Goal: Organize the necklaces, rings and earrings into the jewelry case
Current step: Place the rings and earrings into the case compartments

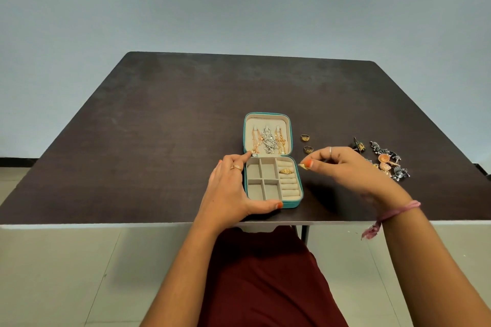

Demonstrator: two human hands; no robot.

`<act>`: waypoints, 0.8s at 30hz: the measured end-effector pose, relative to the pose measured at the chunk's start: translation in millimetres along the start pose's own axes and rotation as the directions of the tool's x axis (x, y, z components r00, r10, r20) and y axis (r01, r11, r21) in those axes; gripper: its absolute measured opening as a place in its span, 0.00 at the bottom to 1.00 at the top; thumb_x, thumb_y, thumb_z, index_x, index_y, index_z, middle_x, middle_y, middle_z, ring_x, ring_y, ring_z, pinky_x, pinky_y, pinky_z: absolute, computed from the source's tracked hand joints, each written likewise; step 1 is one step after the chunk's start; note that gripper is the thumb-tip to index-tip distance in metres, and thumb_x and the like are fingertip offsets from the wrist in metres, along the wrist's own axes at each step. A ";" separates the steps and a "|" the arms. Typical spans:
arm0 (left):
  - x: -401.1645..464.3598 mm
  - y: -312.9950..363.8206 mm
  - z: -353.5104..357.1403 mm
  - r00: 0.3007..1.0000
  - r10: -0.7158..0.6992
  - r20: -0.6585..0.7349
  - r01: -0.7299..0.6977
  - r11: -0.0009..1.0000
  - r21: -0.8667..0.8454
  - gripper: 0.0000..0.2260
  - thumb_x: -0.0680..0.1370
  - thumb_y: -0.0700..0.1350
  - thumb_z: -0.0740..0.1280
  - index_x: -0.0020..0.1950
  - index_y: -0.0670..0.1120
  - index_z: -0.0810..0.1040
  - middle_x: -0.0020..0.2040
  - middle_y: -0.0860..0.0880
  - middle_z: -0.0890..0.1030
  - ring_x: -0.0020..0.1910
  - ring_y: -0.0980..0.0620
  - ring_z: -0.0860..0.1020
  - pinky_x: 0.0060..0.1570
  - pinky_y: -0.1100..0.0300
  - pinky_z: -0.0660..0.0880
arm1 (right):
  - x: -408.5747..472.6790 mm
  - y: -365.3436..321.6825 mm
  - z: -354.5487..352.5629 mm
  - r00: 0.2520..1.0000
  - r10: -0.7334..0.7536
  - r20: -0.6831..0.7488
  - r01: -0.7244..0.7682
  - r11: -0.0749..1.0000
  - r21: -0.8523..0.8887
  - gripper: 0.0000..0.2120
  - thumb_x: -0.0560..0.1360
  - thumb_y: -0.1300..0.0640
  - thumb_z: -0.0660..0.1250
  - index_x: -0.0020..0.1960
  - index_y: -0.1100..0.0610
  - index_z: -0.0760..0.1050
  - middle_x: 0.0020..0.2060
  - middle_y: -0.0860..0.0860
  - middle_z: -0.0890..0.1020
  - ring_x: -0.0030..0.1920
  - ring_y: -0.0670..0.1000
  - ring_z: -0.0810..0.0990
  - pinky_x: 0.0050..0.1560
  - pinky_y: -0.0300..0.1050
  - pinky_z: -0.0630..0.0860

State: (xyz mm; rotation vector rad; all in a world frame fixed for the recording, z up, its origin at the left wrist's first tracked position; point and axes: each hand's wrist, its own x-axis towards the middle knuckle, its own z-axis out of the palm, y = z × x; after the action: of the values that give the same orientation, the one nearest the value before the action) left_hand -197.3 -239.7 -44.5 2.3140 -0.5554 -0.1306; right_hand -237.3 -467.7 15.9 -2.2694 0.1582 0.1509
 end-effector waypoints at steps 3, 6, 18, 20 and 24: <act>0.2 -0.2 1.0 1.000 -0.002 0.002 0.002 1.000 0.009 0.52 0.59 0.67 0.75 0.76 0.53 0.55 0.65 0.58 0.63 0.59 0.64 0.59 0.65 0.59 0.62 | 0.1 -11.9 2.7 0.988 0.063 0.143 -0.073 0.995 0.066 0.07 0.77 0.57 0.66 0.50 0.57 0.82 0.48 0.50 0.85 0.55 0.51 0.80 0.62 0.51 0.74; -0.7 0.4 1.3 1.000 0.003 -0.004 -0.003 1.000 -0.004 0.52 0.59 0.67 0.75 0.76 0.52 0.56 0.65 0.58 0.64 0.59 0.64 0.59 0.66 0.59 0.62 | 5.2 -17.9 9.2 0.971 0.131 0.200 -0.131 0.991 -0.016 0.09 0.77 0.56 0.66 0.50 0.60 0.82 0.49 0.52 0.84 0.55 0.53 0.80 0.62 0.50 0.74; 0.1 -0.8 1.5 1.000 0.007 -0.002 -0.007 1.000 0.006 0.52 0.59 0.68 0.74 0.76 0.52 0.55 0.64 0.58 0.63 0.58 0.64 0.59 0.65 0.59 0.62 | 10.4 -23.0 16.8 0.979 0.143 0.146 -0.137 0.989 -0.052 0.10 0.78 0.54 0.65 0.47 0.60 0.82 0.42 0.53 0.82 0.40 0.46 0.74 0.42 0.41 0.71; -0.3 -0.5 1.5 1.000 0.010 -0.005 -0.010 1.000 -0.004 0.52 0.60 0.67 0.75 0.76 0.52 0.55 0.64 0.58 0.63 0.58 0.64 0.58 0.65 0.60 0.60 | 11.5 -22.8 17.1 0.978 0.147 0.150 -0.136 0.988 -0.078 0.11 0.78 0.54 0.65 0.47 0.60 0.82 0.44 0.55 0.83 0.41 0.47 0.75 0.44 0.43 0.72; 0.2 0.1 1.5 1.000 0.014 -0.009 -0.014 1.000 -0.005 0.52 0.60 0.67 0.75 0.76 0.52 0.55 0.62 0.59 0.63 0.57 0.63 0.59 0.65 0.60 0.60 | 12.0 -22.4 21.0 0.978 0.151 0.143 -0.136 0.985 -0.107 0.10 0.77 0.53 0.66 0.46 0.58 0.83 0.43 0.55 0.83 0.38 0.45 0.74 0.39 0.39 0.70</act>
State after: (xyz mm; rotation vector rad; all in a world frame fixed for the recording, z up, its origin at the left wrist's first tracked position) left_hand -197.5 -240.8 -45.5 2.3044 -0.5661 -0.1142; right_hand -223.0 -438.0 17.2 -2.3319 0.2402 0.4130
